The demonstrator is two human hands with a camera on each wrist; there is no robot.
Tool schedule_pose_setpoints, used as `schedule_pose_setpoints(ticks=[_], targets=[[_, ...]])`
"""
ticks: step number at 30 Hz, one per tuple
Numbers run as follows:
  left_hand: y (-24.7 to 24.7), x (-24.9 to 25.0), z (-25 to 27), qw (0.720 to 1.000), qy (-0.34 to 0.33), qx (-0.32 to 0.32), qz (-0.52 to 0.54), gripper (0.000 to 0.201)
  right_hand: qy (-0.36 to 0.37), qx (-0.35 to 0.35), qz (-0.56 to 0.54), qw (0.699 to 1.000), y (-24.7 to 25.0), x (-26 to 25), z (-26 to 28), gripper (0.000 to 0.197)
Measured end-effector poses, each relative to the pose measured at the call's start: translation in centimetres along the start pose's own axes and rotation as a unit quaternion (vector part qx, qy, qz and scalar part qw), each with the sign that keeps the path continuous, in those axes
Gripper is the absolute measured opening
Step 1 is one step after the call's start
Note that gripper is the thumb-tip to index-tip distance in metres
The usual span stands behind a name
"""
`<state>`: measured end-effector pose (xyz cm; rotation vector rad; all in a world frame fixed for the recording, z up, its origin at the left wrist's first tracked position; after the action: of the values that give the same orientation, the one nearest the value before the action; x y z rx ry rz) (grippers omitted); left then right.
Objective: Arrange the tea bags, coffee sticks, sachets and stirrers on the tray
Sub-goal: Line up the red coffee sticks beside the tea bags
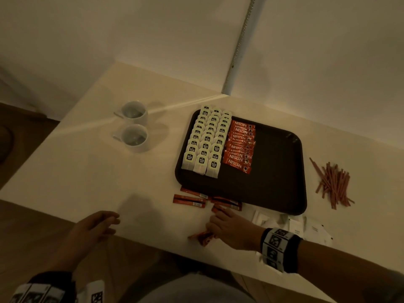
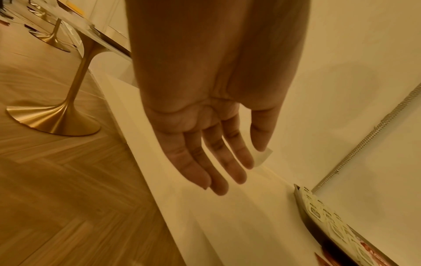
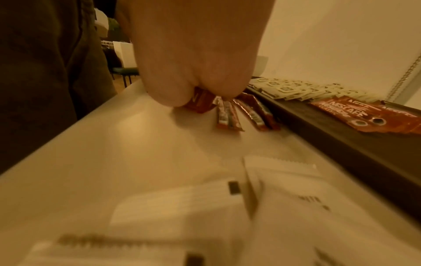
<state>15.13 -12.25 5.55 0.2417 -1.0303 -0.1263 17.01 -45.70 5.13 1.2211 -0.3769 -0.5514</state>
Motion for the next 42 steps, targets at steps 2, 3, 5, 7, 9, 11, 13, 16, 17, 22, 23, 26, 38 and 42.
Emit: schedule_pose_setpoints(ticks=[2,3,5,7,9,11,13,16,17,22,23,26,38,42], targets=[[-0.1,0.4,-0.3,1.000,-0.010,-0.001,0.003,0.017,-0.014,0.002,0.008,1.000,0.4,-0.2,-0.5,0.020],[-0.1,0.7,-0.4,1.000,-0.015,-0.003,0.002,0.017,-0.021,-0.005,0.008,1.000,0.6,-0.3,-0.7,0.019],[-0.5,1.6,-0.7,1.000,-0.028,-0.012,-0.007,0.017,-0.030,-0.042,-0.005,0.999,1.4,-0.3,-1.5,0.019],[-1.2,3.2,-1.2,0.998,-0.052,-0.023,-0.021,0.016,-0.064,-0.077,-0.086,0.991,3.0,0.3,-2.4,0.028],[-2.4,5.5,-1.7,0.995,-0.080,-0.045,-0.037,0.015,-0.154,-0.077,-0.266,0.948,6.1,1.8,-3.2,0.031],[-4.2,8.3,-2.3,0.989,-0.112,-0.082,-0.049,0.011,-0.205,-0.034,-0.446,0.871,9.6,3.2,-4.0,0.020],[-6.7,11.8,-2.7,0.977,-0.159,-0.139,-0.037,0.018,-0.197,0.020,-0.533,0.823,12.9,4.2,-4.7,0.013],[-10.9,16.8,-2.9,0.944,-0.216,-0.234,0.084,0.044,-0.166,0.045,-0.631,0.757,15.4,5.2,-5.7,0.017],[-12.0,18.2,-3.1,0.933,-0.218,-0.248,0.146,0.045,-0.163,0.052,-0.652,0.738,15.8,5.4,-6.2,0.017],[-15.1,21.6,-4.8,0.898,-0.171,-0.185,0.361,0.022,-0.198,0.132,-0.741,0.628,16.2,7.2,-6.8,0.021],[-15.3,21.7,-5.2,0.895,-0.165,-0.167,0.380,0.023,-0.205,0.150,-0.742,0.621,16.3,7.6,-6.6,0.025],[-15.6,22.1,-5.9,0.884,-0.159,-0.126,0.422,0.022,-0.222,0.194,-0.746,0.597,16.1,8.7,-5.7,0.031],[-17.8,23.0,-6.5,0.882,-0.081,-0.097,0.454,0.026,-0.300,0.284,-0.620,0.667,16.1,11.6,-2.6,0.014],[-18.8,24.3,-6.3,0.902,-0.117,-0.118,0.399,0.020,-0.302,0.274,-0.637,0.655,16.2,12.1,-2.5,0.015]])
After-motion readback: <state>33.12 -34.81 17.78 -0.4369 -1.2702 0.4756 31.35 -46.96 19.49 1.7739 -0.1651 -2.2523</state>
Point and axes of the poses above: each hand's wrist, its own z-axis away from the middle knuckle, its own y-axis out of the back of the hand, x = y × z, the point moved 6 cm from there along -z, towards the middle knuckle, and after that the axes turned 6 degrees about -y, right-handed, at the moved point
